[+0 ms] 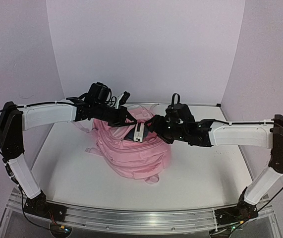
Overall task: Pack the student bag
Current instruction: Place the stationery in the student bag.
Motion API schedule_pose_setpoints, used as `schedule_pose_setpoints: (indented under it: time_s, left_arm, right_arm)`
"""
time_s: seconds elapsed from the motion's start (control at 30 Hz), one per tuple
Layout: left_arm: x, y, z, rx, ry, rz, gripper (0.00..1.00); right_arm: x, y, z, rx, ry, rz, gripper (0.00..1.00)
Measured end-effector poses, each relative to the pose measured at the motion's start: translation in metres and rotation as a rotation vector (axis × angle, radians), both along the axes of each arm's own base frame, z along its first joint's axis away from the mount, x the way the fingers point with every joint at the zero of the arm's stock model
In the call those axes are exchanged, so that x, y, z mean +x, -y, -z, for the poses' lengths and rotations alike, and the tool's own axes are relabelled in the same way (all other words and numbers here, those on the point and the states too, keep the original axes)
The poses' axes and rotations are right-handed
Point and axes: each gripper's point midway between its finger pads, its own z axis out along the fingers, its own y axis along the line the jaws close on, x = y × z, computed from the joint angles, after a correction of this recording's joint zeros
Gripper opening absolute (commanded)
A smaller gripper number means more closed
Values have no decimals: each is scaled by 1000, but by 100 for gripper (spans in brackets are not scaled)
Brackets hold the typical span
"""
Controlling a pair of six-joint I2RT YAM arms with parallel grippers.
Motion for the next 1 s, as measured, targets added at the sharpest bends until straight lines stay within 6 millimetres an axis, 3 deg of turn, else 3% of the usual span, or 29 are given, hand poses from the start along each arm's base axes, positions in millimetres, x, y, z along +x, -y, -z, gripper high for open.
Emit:
schedule_pose_setpoints:
  time_s: [0.13,0.4,0.5,0.7,0.77,0.9,1.0]
  left_arm:
    - [-1,0,0,-2,-3,5,0]
    - [-2,1,2,3,-8,8,0]
    - [-3,2,4,7,-12,11,0]
    - [0,13,4,68,24,-7,1]
    - [-2,20,5,88,34,0,12]
    - [-18,34,8,91,38,44,49]
    - [-30,43,-2,51,40,69,64]
  right_arm:
    - [-4,-12,7,3,-7,-57,54]
    - [5,-45,49,-7,-42,-127,37]
    - [9,-61,45,30,-15,-168,39]
    - [12,-65,44,29,23,-176,61]
    - [10,-56,49,15,28,-156,66]
    - [-8,-19,54,-22,18,-100,75]
    - [-25,13,48,-40,18,-60,77]
